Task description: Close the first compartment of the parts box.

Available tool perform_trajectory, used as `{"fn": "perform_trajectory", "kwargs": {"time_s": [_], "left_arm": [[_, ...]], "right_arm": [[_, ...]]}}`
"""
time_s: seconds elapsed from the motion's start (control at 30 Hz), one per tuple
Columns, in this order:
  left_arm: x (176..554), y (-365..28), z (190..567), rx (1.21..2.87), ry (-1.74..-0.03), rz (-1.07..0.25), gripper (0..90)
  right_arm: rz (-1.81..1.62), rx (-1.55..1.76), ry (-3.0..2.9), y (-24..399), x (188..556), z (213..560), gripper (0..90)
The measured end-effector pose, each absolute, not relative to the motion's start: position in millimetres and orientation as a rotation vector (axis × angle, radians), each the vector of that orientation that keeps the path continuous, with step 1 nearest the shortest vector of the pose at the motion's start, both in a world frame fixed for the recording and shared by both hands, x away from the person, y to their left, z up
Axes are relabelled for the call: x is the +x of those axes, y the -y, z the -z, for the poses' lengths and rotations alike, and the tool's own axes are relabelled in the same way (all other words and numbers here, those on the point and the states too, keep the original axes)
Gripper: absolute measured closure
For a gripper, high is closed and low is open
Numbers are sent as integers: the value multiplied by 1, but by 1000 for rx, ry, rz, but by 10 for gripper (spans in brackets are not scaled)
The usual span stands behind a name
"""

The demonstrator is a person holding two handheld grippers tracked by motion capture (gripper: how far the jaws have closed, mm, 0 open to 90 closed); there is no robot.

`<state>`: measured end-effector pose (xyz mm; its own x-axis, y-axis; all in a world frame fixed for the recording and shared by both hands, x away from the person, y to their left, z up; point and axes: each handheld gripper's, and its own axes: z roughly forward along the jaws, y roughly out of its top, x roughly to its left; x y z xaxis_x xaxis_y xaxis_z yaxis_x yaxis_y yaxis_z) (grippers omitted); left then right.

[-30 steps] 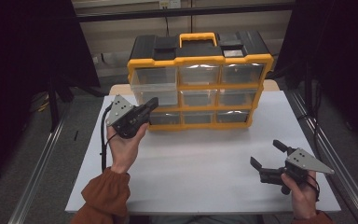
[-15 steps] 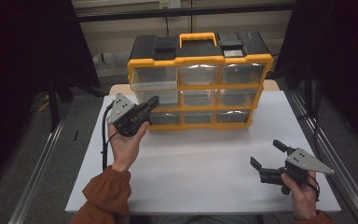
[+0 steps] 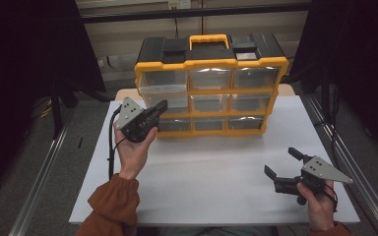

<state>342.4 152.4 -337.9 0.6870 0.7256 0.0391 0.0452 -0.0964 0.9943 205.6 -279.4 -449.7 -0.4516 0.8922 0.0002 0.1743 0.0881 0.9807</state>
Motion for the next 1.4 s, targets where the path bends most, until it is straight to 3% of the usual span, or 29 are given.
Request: {"fn": "perform_trajectory", "kwargs": {"time_s": [1.4], "left_arm": [[354,-151,337,1577,-667,-624,900]], "right_arm": [[-1408,1057,-1721,280,205,450,2]]}}
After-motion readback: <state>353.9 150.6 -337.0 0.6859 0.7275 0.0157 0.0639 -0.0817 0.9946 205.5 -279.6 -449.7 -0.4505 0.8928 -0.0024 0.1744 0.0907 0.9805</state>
